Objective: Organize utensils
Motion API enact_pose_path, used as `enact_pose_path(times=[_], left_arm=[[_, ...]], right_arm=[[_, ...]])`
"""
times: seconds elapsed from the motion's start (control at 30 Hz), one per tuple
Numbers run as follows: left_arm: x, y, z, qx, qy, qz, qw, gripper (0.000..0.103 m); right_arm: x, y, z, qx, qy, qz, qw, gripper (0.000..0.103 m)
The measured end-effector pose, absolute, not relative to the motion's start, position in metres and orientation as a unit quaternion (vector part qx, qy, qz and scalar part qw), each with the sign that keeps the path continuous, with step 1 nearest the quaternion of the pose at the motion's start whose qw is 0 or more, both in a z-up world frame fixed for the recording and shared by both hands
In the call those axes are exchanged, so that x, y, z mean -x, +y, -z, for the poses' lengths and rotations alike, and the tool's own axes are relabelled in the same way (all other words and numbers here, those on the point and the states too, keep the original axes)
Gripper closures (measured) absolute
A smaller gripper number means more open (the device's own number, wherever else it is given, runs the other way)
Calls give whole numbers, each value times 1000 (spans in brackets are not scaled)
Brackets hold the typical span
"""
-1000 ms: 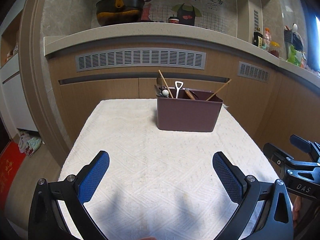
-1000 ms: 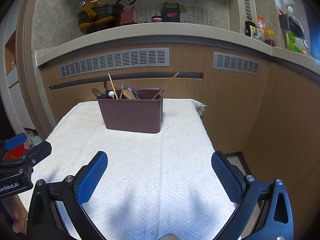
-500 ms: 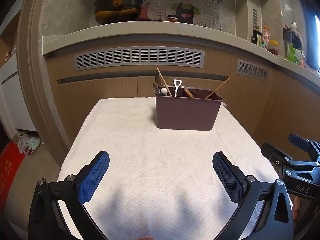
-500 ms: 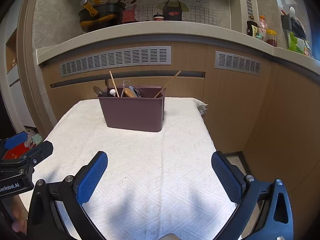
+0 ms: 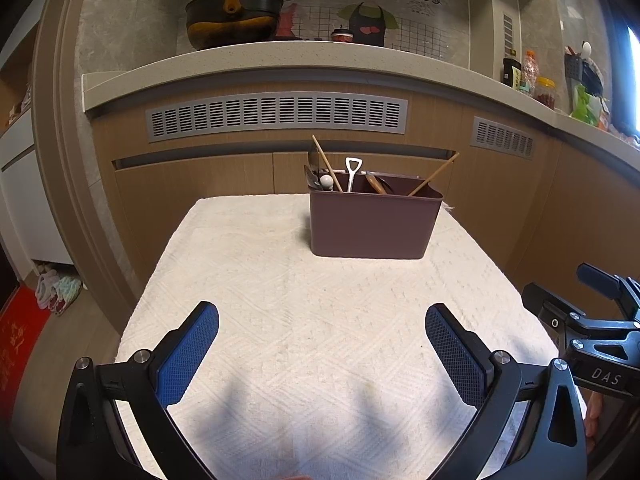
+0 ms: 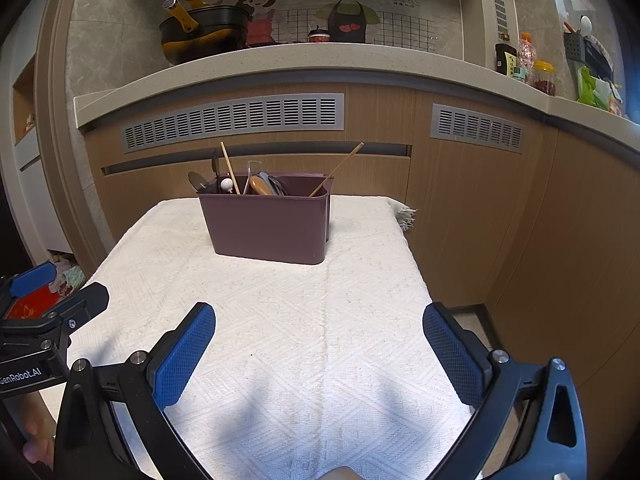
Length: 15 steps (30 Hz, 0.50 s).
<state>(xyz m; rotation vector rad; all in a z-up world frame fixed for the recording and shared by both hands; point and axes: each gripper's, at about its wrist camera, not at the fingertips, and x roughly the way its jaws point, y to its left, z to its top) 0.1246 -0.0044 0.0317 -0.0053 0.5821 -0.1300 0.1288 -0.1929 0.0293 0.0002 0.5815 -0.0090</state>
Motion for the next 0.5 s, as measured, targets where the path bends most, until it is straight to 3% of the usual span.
enact_pose_path(times=[0.5], left_arm=[[-126,-4,-30,3,289,65,955,1]], right_arm=[[-129,-193,-30,2,287,3,958,0]])
